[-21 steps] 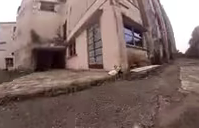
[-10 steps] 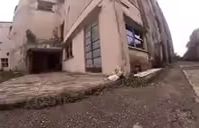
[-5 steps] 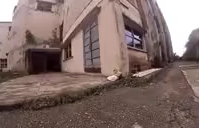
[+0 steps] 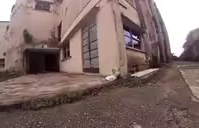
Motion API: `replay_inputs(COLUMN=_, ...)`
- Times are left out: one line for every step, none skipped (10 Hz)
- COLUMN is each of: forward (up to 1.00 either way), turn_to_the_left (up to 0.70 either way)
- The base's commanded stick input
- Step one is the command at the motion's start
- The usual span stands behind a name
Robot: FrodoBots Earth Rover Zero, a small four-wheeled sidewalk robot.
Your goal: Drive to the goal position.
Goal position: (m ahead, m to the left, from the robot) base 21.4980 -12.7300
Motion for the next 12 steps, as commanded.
replay_inputs(forward=0.00, turn_to_the_left=-0.45)
replay_inputs(forward=0.00, turn_to_the_left=-0.45)
replay_inputs(forward=0.00, turn_to_the_left=-0.45)
replay_inputs(forward=0.00, turn_to_the_left=-0.45)
replay_inputs(forward=0.00, turn_to_the_left=-0.45)
replay_inputs(forward=0.00, turn_to_the_left=-0.45)
replay_inputs(forward=0.00, turn_to_the_left=-0.45)
replay_inputs(forward=0.00, turn_to_the_left=-0.45)
replay_inputs(forward=0.00, turn_to_the_left=-0.45)
replay_inputs(forward=0.00, turn_to_the_left=-0.45)
replay_inputs(forward=0.00, turn_to_the_left=-0.45)
replay_inputs(forward=0.00, turn_to_the_left=-0.45)
